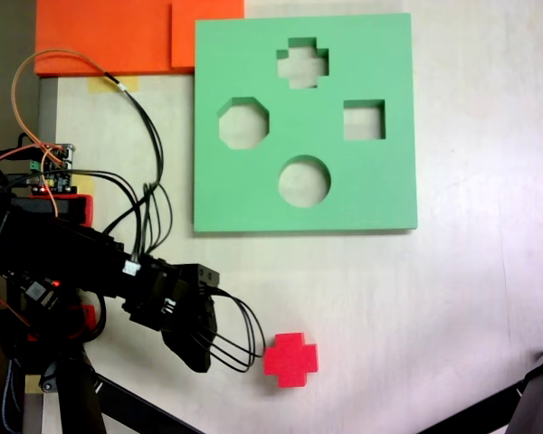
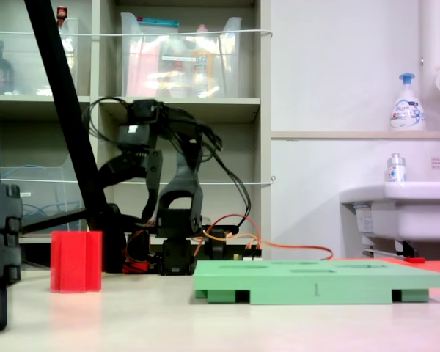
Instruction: Put the cross columnar block into the corresponding hole
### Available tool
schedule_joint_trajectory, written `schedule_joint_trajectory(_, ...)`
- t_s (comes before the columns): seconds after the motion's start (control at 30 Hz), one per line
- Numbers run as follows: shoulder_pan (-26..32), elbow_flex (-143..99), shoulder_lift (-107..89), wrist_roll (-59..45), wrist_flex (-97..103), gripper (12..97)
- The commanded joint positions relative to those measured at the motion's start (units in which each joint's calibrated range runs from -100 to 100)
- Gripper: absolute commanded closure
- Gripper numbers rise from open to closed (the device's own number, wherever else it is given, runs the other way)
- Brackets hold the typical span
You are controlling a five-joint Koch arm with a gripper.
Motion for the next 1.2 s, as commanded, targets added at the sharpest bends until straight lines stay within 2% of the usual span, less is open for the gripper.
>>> schedule_joint_trajectory(0.0,0.0,7.89,5.78,-0.34,-3.53,33.1)
schedule_joint_trajectory(0.07,0.0,12.67,12.21,-0.34,-4.59,27.4)
schedule_joint_trajectory(0.57,-0.78,35.8,48.24,-2.39,-5.46,27.4)
schedule_joint_trajectory(1.17,-0.98,40.69,65.7,-2.83,-4.88,27.8)
